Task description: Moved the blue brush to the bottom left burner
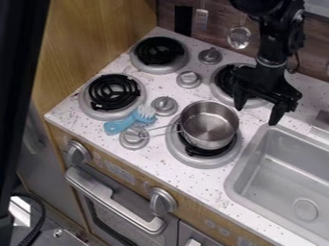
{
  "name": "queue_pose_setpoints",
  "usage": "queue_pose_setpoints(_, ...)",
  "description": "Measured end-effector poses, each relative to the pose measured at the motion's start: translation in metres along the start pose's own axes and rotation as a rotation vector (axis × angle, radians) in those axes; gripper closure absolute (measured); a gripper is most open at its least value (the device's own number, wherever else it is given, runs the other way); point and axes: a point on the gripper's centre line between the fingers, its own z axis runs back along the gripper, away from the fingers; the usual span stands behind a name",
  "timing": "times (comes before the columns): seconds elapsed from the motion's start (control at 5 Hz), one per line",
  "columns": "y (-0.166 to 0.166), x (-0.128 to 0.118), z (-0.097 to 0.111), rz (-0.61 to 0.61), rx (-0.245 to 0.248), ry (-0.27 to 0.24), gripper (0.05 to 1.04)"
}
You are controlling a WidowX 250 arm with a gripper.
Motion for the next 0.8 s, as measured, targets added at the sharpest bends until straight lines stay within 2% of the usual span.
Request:
queue_pose_setpoints(0.2,0.0,-0.009,-0.014,0.0,0.005,0.043,0.085)
queue_pose_setpoints(0.4,0.033,-0.001,-0.017,0.089,0.011,0.072,0.085)
queue_pose_setpoints(0.6,0.094,0.012,-0.003,0.215,0.055,0.076,0.085)
queue_pose_setpoints(0.8,0.134,0.02,0.004,0.289,0.059,0.043,0.085)
